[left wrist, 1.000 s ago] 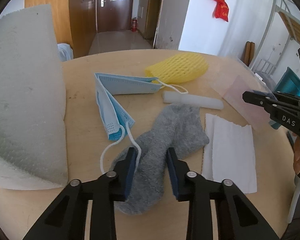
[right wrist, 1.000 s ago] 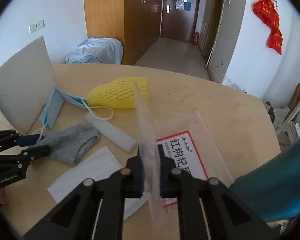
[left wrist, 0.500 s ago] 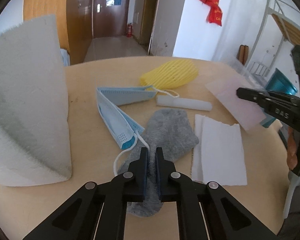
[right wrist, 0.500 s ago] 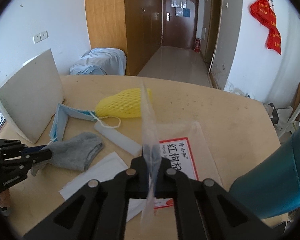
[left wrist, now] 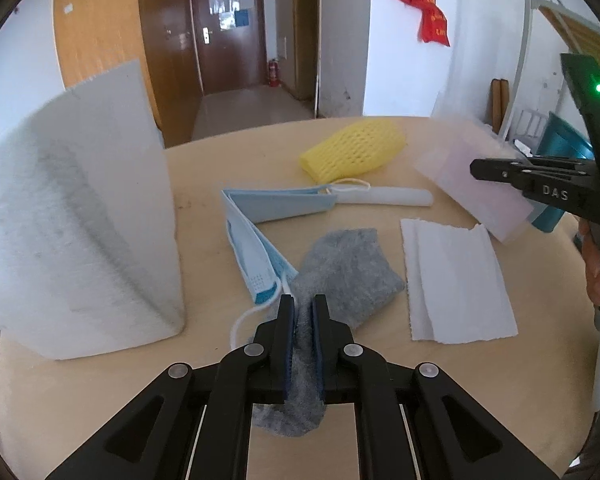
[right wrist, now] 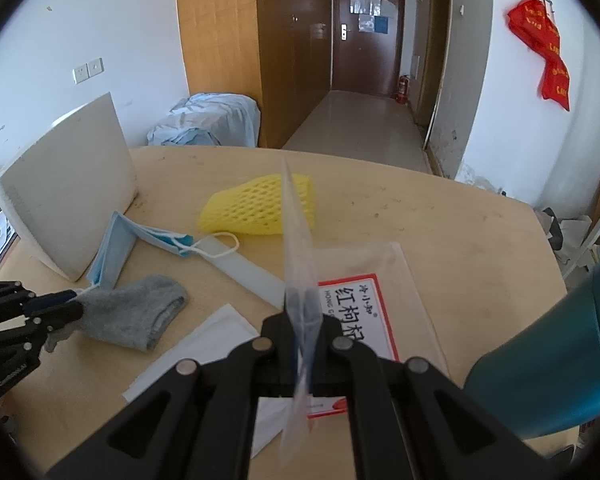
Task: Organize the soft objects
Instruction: 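Close the left gripper on the grey sock while the right gripper grasps the plastic bag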
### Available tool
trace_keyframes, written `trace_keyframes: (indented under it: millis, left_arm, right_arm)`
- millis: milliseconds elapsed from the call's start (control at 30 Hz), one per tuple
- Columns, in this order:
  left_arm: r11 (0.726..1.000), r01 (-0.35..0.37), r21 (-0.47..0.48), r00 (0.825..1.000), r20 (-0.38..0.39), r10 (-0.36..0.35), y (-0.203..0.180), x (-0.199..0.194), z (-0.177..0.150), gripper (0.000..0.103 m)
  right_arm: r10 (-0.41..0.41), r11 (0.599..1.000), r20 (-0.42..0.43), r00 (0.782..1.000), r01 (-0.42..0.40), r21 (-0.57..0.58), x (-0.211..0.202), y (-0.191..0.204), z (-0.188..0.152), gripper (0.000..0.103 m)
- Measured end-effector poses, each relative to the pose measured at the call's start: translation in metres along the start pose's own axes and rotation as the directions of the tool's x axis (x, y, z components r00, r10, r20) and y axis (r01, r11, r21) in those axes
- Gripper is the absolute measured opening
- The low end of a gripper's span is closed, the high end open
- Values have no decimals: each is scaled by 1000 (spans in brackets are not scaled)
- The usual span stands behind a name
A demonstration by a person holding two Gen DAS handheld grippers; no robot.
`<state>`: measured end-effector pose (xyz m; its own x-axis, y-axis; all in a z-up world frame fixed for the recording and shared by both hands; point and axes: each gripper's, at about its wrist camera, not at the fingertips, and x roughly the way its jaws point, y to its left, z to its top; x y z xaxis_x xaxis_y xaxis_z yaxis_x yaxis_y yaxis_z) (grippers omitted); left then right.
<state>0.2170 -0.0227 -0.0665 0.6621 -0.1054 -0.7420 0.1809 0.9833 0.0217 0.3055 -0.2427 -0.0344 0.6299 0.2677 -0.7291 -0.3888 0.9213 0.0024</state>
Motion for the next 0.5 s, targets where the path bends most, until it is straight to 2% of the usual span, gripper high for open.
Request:
trace_keyframes:
  millis: [33,67,100,133,167,267,333,433,500]
  left_arm:
    - [1000,-1,7,1000,-3,1,-1,-1,-1,13]
    - [1000,1,10,1000,-8,-1,-2,-1,-2,24]
    - [1000,7,10,1000,-9,-7,-3,-2,-4,40]
    - [1000,10,10,1000,-3,-10,-4,-3,-5,48]
    - [1000,5,10,1000,7,-6,-4,-5,-6,61]
    - [999,26,32,998,57,-28,-10,-16,-6,65]
    - [997,71,39,995,68,-74,-15,-18,0,65]
    - [986,152,65,986,56,-156,-25,-12,11,66]
    - [982,168,80,984,45,-172,-30,-4,17,65]
  right_arm:
    - [1,1000,0,1000,-1,2,0,0,0,4]
    - [2,1000,1,1000,-2,2,-1,-1,-1,4]
    - [4,1000,1,1000,-4,2,-1,-1,0,4]
    - [6,1000,1,1000,-6,1,-1,-1,0,4]
    - [6,1000,1,1000,-6,0,-1,-1,-1,4]
    - [9,1000,1,1000,-9,-2,-1,0,-2,4]
    - [10,1000,-1,1000,-10,-2,-1,0,-3,4]
    - [14,1000,1,1000,-14,3,-2,0,-2,4]
    - [16,1000,1,1000,-16,4,-2,-1,-2,4]
